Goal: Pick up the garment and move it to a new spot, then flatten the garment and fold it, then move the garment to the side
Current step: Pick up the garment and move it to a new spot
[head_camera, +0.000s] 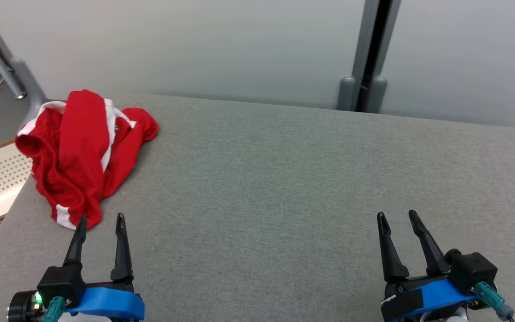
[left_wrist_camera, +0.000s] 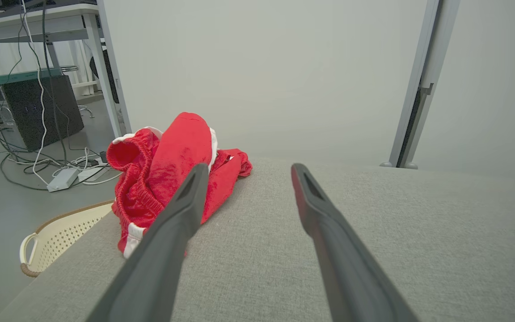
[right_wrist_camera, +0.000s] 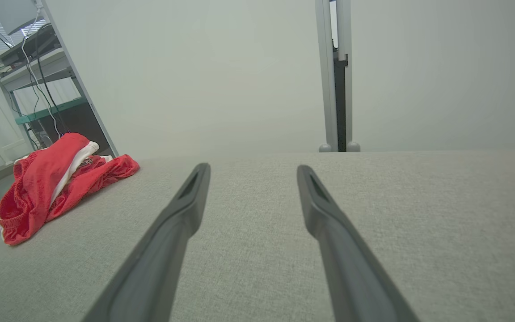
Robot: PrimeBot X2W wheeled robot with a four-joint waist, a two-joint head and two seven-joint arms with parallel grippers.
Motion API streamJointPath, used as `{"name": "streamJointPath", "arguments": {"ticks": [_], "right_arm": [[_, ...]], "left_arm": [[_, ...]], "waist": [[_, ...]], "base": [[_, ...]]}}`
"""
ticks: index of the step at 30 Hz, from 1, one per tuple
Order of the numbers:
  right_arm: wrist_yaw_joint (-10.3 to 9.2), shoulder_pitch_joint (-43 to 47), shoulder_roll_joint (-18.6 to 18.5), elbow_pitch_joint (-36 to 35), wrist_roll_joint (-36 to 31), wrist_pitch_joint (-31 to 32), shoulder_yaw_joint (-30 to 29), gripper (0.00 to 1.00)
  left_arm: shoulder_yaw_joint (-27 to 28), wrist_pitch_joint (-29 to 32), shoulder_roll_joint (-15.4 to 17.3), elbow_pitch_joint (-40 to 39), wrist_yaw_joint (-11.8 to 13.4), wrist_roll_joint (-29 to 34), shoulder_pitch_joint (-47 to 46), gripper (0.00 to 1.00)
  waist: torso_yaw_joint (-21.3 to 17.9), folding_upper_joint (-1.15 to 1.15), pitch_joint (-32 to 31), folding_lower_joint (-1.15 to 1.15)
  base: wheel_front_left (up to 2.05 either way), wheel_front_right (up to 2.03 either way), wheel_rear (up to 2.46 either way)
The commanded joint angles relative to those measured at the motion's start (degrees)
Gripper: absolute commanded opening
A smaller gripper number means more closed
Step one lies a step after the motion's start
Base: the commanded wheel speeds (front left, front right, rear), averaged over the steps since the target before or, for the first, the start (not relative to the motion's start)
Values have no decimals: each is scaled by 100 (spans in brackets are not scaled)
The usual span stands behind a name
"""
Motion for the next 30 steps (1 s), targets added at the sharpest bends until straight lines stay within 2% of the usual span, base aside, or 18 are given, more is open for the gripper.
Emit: {"name": "streamJointPath", "arguments": {"ticks": [1,19,30], "right_arm": [[-2,-73,-12,-14,-42,-29,2,100],[-2,-200,-12,14,-203,-22,27,100],[-2,-279,-13,93,-225,-20,120,100]], "left_arm": [[51,-18,26,-25,35,-17,-7,100],[84,-18,23,-81,172,-202,24,100],[205,-18,24,-149,228,-269,166,100]], "waist": [[334,0,72,0],[1702,0,338,0],[1861,0,366,0]], "base": [[0,0,0],[0,0,0],[0,0,0]]}}
